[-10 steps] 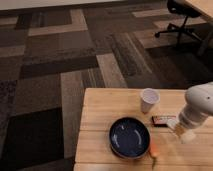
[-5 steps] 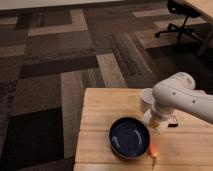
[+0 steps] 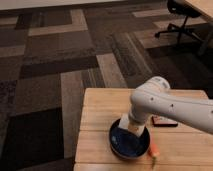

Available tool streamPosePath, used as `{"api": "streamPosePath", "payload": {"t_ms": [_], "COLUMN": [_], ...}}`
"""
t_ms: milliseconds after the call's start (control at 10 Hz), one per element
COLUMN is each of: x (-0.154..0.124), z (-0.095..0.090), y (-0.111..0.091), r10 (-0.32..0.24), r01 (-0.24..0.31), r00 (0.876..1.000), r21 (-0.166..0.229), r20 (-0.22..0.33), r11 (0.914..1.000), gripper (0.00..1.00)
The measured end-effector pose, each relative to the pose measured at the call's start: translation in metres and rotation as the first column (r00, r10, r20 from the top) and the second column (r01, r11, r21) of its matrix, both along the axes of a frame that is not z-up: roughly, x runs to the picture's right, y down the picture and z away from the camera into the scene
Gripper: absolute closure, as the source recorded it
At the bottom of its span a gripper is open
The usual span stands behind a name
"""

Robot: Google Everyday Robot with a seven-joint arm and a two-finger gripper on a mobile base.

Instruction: Place the white sponge in the ceramic bowl

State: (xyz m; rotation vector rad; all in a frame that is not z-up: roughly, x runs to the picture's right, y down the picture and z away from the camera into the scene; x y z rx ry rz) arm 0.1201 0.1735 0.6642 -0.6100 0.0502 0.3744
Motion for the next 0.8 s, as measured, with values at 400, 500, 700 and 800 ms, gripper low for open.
{"api": "streamPosePath", "payload": {"t_ms": [400,500,700,800], "x": [-0.0007,-0.0008,-0.0007,-0.0007], "z": [0.0002,0.0003,0.0007,0.0005], "y": [-0.0002,-0.0001,0.0007,0.0005], "r10": [-0.002,-0.002,-0.002,-0.001], "r01": [0.002,0.002,0.002,0.001], "r00": [1.0,1.0,1.0,1.0], "r21": [0.0,0.0,-0.002,-0.002], "r20": [0.001,0.001,0.001,0.001], "r11": [1.0,1.0,1.0,1.0], "gripper": [0.4,0.22,0.2,0.2]}}
